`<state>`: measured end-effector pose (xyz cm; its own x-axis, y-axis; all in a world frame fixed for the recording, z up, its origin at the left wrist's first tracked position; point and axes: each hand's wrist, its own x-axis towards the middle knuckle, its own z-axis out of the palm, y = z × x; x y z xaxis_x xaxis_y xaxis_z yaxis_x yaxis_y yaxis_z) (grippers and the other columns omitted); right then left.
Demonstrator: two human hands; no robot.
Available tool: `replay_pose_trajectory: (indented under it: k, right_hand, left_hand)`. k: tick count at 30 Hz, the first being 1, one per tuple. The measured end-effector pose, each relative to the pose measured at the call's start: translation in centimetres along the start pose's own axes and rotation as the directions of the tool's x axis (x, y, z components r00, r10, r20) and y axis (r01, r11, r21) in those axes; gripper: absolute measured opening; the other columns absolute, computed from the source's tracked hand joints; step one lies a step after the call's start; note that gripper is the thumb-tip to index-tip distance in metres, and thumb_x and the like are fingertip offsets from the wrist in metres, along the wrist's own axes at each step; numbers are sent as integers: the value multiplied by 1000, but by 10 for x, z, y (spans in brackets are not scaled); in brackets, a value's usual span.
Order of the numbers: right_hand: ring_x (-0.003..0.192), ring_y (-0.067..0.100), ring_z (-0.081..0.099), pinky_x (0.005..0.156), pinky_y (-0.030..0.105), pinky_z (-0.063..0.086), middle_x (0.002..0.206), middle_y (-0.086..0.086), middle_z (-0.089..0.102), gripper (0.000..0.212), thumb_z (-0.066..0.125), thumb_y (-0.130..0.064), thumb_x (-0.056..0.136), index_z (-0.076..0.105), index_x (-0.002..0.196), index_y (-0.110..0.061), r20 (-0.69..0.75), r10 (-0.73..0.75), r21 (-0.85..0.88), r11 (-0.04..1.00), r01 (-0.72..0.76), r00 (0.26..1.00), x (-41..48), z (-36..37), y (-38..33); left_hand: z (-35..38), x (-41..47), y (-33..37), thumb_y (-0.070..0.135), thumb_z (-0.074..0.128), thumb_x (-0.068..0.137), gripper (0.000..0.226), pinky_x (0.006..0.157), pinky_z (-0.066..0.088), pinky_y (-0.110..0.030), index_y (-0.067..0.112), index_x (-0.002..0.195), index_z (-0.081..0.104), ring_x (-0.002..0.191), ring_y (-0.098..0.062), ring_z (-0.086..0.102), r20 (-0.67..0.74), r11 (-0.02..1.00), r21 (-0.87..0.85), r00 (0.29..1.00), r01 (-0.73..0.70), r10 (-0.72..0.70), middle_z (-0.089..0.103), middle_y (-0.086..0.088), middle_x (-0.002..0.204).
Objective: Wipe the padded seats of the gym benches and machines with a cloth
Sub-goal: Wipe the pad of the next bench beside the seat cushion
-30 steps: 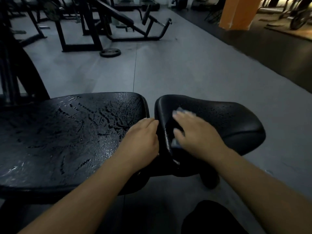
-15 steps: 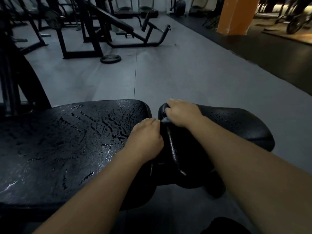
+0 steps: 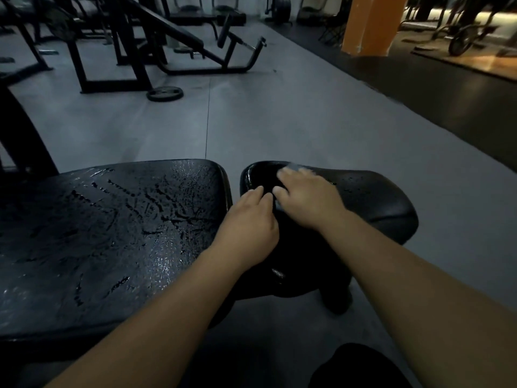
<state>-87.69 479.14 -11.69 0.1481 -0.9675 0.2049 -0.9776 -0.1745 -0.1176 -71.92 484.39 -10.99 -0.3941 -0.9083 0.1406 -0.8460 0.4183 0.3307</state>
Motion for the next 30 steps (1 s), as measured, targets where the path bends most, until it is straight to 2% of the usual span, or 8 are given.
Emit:
replay_pose_trajectory:
  k: [4,6,11,14,17,23,27,30]
  right_hand:
    - [140,18,41,118,31,27,152,0,48,59,31,-41,93,51,144,-20,-30,-270,140,952,271,962,-85,-7,15]
    - [146,13,32,118,20,14,158,-6,38,57,36,-40,96,44,150,-23,-39,-198,153,968,201,979,-96,-16,53]
    - [134,27,47,107,42,41,144,3,52,48,36,-46,94,53,132,-23,38,137,74,987,-139,990,-18,-14,64]
    - [125,26,52,104,42,44,133,1,59,53,27,-46,86,58,121,-21,-18,-85,72,994,86,996,-32,-5,28]
    - [139,15,42,117,27,25,151,-3,49,53,39,-38,92,55,140,-22,-26,-218,148,964,219,976,-71,-15,44]
    - [119,32,56,92,41,45,137,8,58,40,42,-49,97,56,125,-24,131,210,2,977,-212,969,16,-15,80]
    - [137,23,45,110,39,38,150,0,49,45,38,-40,99,54,138,-25,35,-1,85,996,-2,999,12,-1,44]
    - [145,14,34,120,36,27,156,-4,42,60,32,-47,92,47,146,-24,-46,-110,191,975,116,993,-38,-4,71]
  left_hand:
    - [2,-5,2,16,39,102,47,116,5,-20,3,147,37,149,-23,19,-2,1000,2,1000,-26,26,31,-15,158]
    - [4,-6,5,20,36,103,46,116,5,-20,6,147,36,150,-21,16,-7,1000,-16,1000,-19,19,24,-11,162]
    - [14,-3,17,25,36,103,48,121,9,-29,3,145,41,148,-28,22,-34,1000,9,999,-3,3,29,-16,159]
    - [18,4,19,27,31,93,54,120,21,-37,-5,130,54,138,-35,40,-65,996,80,996,-51,57,49,-26,143]
    - [16,20,20,30,28,90,58,120,20,-38,-2,131,54,139,-33,39,-47,992,110,996,-68,74,49,-23,144]
    - [26,30,34,41,21,95,60,119,21,-50,14,147,36,147,-33,22,12,987,156,999,35,-37,28,-10,160]
    - [25,37,34,42,21,87,59,109,32,-54,15,134,43,139,-34,34,16,977,213,999,31,-36,39,-8,150]
    - [28,50,44,46,27,95,52,113,20,-63,23,142,35,147,-32,21,83,982,188,996,20,-36,26,-5,159]
